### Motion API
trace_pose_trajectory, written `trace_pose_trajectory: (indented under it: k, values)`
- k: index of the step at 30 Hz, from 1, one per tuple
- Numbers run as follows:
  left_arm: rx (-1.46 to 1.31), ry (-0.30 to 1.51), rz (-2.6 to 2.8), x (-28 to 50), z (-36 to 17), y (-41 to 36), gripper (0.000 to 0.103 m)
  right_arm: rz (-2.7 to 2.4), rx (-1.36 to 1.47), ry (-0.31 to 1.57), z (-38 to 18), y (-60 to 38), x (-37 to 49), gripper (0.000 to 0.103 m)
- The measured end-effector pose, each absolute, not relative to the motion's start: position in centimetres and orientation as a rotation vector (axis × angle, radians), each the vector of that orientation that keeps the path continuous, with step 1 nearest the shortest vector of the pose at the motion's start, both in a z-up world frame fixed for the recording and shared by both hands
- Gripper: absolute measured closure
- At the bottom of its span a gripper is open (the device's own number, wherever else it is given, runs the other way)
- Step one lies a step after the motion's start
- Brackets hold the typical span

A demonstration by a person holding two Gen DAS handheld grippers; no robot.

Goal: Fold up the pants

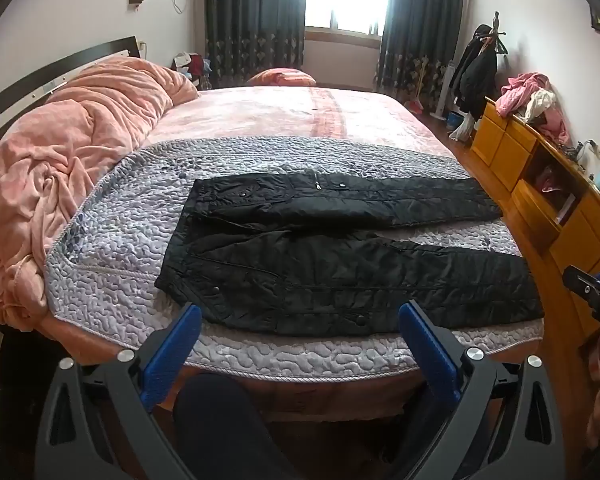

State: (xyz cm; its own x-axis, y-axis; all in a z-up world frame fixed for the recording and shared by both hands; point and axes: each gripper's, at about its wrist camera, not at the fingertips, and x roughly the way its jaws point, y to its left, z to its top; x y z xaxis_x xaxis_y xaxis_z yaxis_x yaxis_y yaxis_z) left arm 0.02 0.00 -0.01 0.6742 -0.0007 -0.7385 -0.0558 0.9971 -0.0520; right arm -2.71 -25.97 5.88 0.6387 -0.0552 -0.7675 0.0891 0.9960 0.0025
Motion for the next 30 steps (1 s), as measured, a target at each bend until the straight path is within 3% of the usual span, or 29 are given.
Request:
trace_pose_trajectory:
  k: [30]
  values:
    - [-0.069, 0.825, 0.034, -0.01, -0.31, 0.32, 0.004, -0.083, 0.044, 0.871, 5.93, -26.17, -2.61, 0.002]
